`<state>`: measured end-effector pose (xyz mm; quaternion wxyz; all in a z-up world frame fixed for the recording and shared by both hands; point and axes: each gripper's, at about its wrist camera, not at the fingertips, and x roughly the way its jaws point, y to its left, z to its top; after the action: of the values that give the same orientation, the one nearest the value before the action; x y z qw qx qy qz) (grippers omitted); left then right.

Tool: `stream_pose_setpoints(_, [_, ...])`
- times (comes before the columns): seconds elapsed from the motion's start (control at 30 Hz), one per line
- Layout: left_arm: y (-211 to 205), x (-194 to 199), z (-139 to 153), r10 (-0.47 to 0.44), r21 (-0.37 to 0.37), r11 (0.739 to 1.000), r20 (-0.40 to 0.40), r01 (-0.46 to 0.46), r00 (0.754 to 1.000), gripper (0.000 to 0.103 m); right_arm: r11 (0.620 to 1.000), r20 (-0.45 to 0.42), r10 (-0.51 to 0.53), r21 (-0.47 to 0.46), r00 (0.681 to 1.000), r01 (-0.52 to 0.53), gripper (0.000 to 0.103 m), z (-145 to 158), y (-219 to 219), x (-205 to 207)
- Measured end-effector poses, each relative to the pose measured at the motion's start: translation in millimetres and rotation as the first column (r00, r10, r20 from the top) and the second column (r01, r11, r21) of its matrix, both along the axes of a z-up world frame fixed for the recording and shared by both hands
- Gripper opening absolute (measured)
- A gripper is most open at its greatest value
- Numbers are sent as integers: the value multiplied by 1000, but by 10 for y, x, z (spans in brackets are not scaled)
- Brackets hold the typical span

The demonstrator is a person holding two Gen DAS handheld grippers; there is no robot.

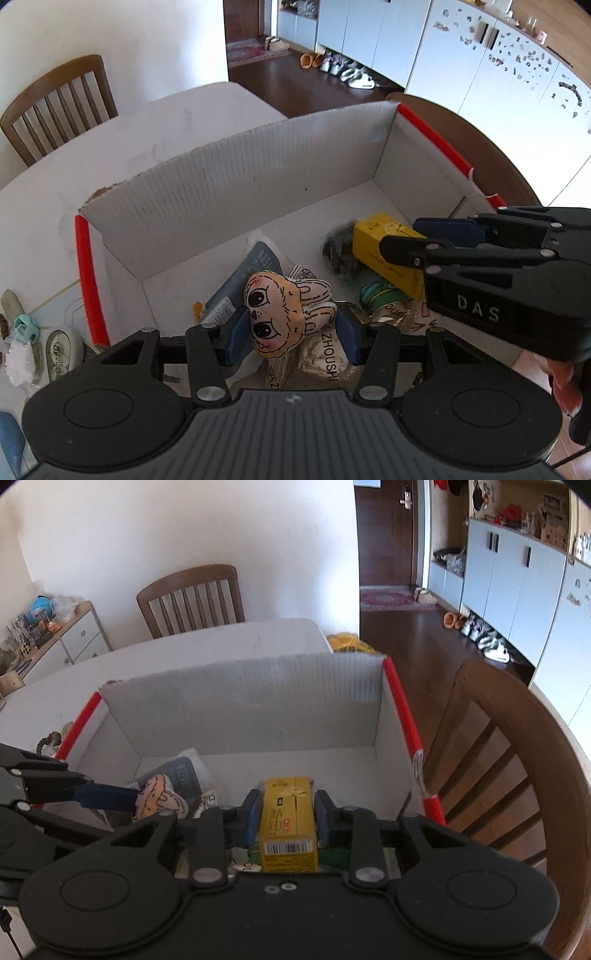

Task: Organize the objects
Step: 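Open both tools to release the bunny keychain and yellow box in the box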

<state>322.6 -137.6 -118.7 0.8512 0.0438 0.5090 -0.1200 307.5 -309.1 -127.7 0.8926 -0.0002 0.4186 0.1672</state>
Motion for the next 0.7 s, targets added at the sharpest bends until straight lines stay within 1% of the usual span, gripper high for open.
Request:
stream_pose_setpoints(0.23, [90,98,-113,34,-32,999,-54,-36,998,51,1000,-34,10,-3,999,-10,29,-52,-30,16])
stream_pose_setpoints(0.4, [156,113,-151,63,-52,996,-70,-66,996,53,1000,-40,4,5,999,-4,30,-21,-51,37])
stream_pose_setpoints(0.47, [176,100,-158,70,-54,996,-71,-74,995,54,1000,-37,6,7,999,-5,31,2,-56,26])
stream_pose_setpoints(0.57, [210,70,-143,77,-62,995,-66,-81,995,58,1000,-35,0,12,999,0,32,32,-71,-1])
stream_pose_setpoints(0.7, [205,-11,-73,59,-66,996,-34,-61,998,62,1000,-32,1,17,999,0,33,82,-77,-48])
